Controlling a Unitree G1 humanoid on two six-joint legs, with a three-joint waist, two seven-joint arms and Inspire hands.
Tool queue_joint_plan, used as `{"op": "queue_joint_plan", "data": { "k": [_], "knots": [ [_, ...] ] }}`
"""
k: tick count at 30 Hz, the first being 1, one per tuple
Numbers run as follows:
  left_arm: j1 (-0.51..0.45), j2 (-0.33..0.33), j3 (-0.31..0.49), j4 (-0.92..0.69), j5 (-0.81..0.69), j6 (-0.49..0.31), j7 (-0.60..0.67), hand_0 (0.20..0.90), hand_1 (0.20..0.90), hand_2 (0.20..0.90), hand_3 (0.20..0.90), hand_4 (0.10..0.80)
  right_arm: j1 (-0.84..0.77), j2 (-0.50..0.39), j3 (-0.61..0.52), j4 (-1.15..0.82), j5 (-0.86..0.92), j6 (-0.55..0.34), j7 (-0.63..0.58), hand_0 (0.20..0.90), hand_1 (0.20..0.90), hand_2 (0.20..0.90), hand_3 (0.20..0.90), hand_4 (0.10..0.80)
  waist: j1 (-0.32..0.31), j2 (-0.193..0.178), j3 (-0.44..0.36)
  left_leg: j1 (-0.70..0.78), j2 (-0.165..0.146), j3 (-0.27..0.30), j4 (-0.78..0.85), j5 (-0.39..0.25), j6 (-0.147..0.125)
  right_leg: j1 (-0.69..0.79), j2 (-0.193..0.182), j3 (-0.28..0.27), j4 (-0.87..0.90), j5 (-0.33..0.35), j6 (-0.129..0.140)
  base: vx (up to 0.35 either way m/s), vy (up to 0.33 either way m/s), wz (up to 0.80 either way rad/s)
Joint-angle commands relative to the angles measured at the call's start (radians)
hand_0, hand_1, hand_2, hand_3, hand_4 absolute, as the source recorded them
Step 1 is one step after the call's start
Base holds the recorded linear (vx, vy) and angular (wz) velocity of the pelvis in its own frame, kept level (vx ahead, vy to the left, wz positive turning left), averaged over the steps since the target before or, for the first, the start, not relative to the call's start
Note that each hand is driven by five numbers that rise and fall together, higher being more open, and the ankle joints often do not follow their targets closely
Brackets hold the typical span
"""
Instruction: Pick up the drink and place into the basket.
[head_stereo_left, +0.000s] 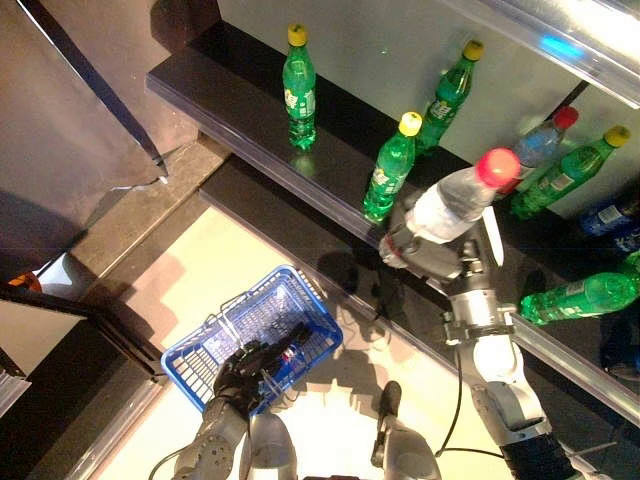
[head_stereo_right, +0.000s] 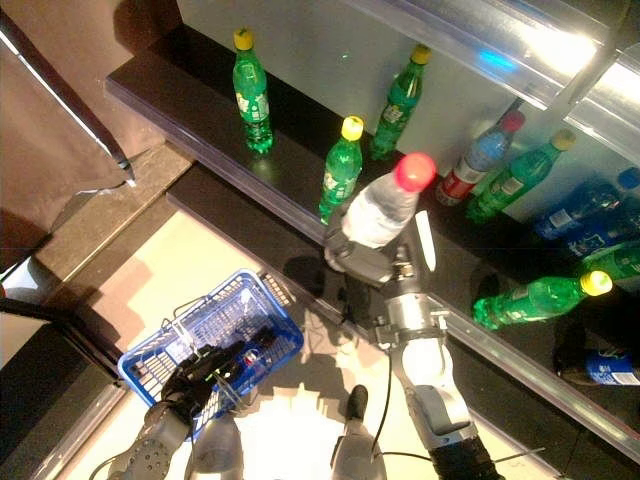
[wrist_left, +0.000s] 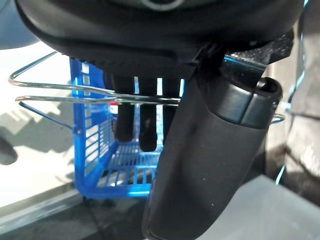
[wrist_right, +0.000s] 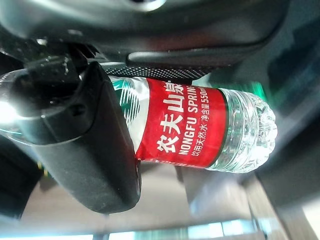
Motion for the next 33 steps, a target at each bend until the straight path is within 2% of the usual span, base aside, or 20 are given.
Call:
{"op": "queue_joint_plan", "data": {
  "k": [1,8,12,18,21,22,27,30,33],
  "knots": [
    [0.024,0.065,-0.040,-0.275,0.016,-0.086,-0.078,0.300,0.300,0.300,0.200,0.100,0.002,0.003,0.063,-0.167,0.072,-0.103,0.073,0.300,0.300,0.300,0.200,0.100,0.008,0.030,-0.318,-0.004,0.033,0.053,-0.037,0.100,0.055,0.068,-0.050,-0.002,0.057,-0.075,-0.021,0.040,0.041,0.04],
    [0.017,0.098,-0.077,-0.378,-0.089,-0.024,-0.094,0.300,0.300,0.300,0.200,0.100,-0.021,0.029,0.188,-0.108,0.076,-0.077,0.083,0.300,0.300,0.300,0.200,0.100,0.043,0.047,-0.315,-0.023,0.018,0.016,-0.041,0.105,0.058,0.068,-0.057,-0.029,0.059,-0.077,-0.020,0.011,0.028,0.11],
    [0.010,0.118,-0.099,-0.439,-0.175,0.003,-0.162,0.300,0.300,0.300,0.200,0.100,-0.046,0.032,0.239,-0.065,0.084,-0.078,0.058,0.300,0.300,0.300,0.200,0.100,0.068,0.061,-0.310,-0.038,0.006,-0.009,-0.040,0.107,0.060,0.067,-0.068,-0.051,0.062,-0.075,-0.017,0.013,0.038,0.05],
    [-0.013,0.128,-0.150,-0.479,-0.230,0.039,-0.243,0.300,0.300,0.300,0.200,0.100,-0.073,0.058,0.280,0.051,0.060,-0.074,0.025,0.300,0.300,0.300,0.200,0.100,0.089,0.075,-0.308,-0.060,-0.015,-0.030,-0.032,0.105,0.065,0.061,-0.088,-0.077,0.074,-0.074,-0.007,0.010,0.045,0.21],
    [-0.021,0.121,-0.182,-0.472,-0.276,0.076,-0.271,0.300,0.300,0.300,0.200,0.100,-0.076,0.065,0.305,0.122,-0.008,-0.073,0.018,0.300,0.300,0.300,0.200,0.100,0.097,0.080,-0.308,-0.073,-0.025,-0.038,-0.027,0.103,0.068,0.059,-0.099,-0.089,0.080,-0.074,-0.001,0.008,0.035,0.10],
    [-0.025,0.120,-0.198,-0.462,-0.288,0.100,-0.293,0.300,0.300,0.300,0.200,0.100,-0.085,0.060,0.324,0.169,-0.089,-0.078,0.012,0.300,0.300,0.300,0.200,0.100,0.101,0.082,-0.308,-0.077,-0.030,-0.042,-0.023,0.101,0.070,0.059,-0.104,-0.095,0.083,-0.073,0.002,0.017,0.040,0.10],
    [-0.049,0.133,-0.275,-0.428,-0.290,0.122,-0.384,0.300,0.300,0.300,0.200,0.100,-0.149,0.017,0.384,0.326,-0.183,-0.075,-0.024,0.300,0.300,0.300,0.200,0.100,0.117,0.091,-0.298,-0.094,-0.041,-0.057,-0.007,0.097,0.070,0.057,-0.121,-0.116,0.084,-0.062,0.009,0.007,0.029,0.16],
    [-0.053,0.133,-0.316,-0.406,-0.283,0.123,-0.437,0.300,0.300,0.300,0.200,0.100,-0.170,0.008,0.398,0.385,-0.185,-0.060,-0.026,0.300,0.300,0.300,0.200,0.100,0.116,0.094,-0.297,-0.093,-0.043,-0.061,-0.011,0.098,0.070,0.059,-0.123,-0.116,0.078,-0.058,0.012,0.018,0.027,0.17],
    [-0.076,0.137,-0.359,-0.380,-0.286,0.090,-0.487,0.300,0.300,0.300,0.200,0.100,-0.188,0.003,0.421,0.440,-0.209,-0.045,-0.028,0.300,0.300,0.300,0.200,0.100,0.110,0.099,-0.285,-0.100,-0.047,-0.065,-0.011,0.099,0.071,0.049,-0.130,-0.115,0.082,-0.055,0.016,-0.033,0.035,0.07]
  ]
}}
